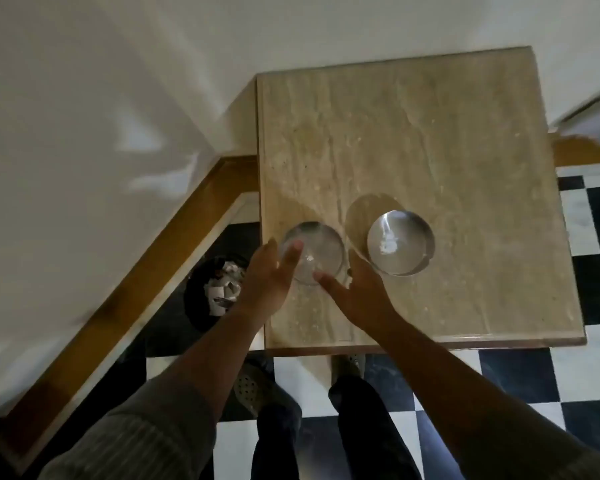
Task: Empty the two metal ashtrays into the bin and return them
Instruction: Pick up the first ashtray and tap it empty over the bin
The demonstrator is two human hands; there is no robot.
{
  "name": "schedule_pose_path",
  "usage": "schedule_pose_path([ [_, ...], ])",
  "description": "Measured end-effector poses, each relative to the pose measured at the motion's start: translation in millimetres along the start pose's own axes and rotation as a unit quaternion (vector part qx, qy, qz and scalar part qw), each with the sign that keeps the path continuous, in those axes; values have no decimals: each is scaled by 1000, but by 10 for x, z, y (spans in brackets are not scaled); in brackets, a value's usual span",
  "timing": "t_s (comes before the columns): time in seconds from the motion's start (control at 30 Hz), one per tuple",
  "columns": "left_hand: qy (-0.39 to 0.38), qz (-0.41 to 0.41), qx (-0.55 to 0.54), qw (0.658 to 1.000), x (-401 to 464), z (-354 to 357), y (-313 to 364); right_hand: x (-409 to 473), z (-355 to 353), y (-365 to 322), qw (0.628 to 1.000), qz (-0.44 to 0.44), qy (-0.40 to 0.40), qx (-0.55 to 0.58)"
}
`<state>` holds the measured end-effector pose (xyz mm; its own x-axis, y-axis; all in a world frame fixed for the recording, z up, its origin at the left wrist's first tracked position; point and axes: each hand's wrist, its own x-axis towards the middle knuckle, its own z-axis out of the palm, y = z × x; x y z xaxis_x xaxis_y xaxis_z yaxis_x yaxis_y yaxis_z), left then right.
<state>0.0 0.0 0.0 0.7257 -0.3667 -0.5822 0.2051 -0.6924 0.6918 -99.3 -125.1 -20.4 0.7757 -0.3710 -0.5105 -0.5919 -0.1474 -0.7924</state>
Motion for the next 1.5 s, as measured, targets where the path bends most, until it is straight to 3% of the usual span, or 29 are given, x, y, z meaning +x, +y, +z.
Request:
schedule_pose_path([
  [0.13, 28, -106, -83, 990, 304, -19, -38, 258, 182, 48, 993, 74, 89, -26],
  [0.27, 25, -136, -119, 983, 486, -6, -189, 418, 288, 109, 983, 138, 112, -47],
  [0.43, 17, -178, -167, 970, 566, 10, -329, 474, 419, 114, 978, 157, 136, -29],
  [0.6, 22, -211, -200, 956, 492, -251, -381, 412, 532, -79, 986, 111, 125, -15],
  [0.7, 60, -240, -286, 926, 390, -511, -532, 417, 687, -252, 991, 65, 113, -15],
  [0.9, 80, -288, -317, 900, 117, -1131, -1068, 387, 1343, -588, 1000, 6, 27, 11],
  [0.97, 49, -295, -377, 877, 27, -1309, -1324, 369, 1589, -657, 1000, 0, -2, 29],
  [1.13, -62, -240, -576, 779, -89, -1572, -1871, 331, 2166, -568, 985, 51, -65, 148],
  [1.3, -182, -168, -542, 803, -34, -1694, -2195, 354, 2396, -461, 975, 67, -91, 193],
  [1.5, -217, -149, -475, 840, 230, -1709, -2391, 618, 2460, -337, 975, 111, -103, 165],
])
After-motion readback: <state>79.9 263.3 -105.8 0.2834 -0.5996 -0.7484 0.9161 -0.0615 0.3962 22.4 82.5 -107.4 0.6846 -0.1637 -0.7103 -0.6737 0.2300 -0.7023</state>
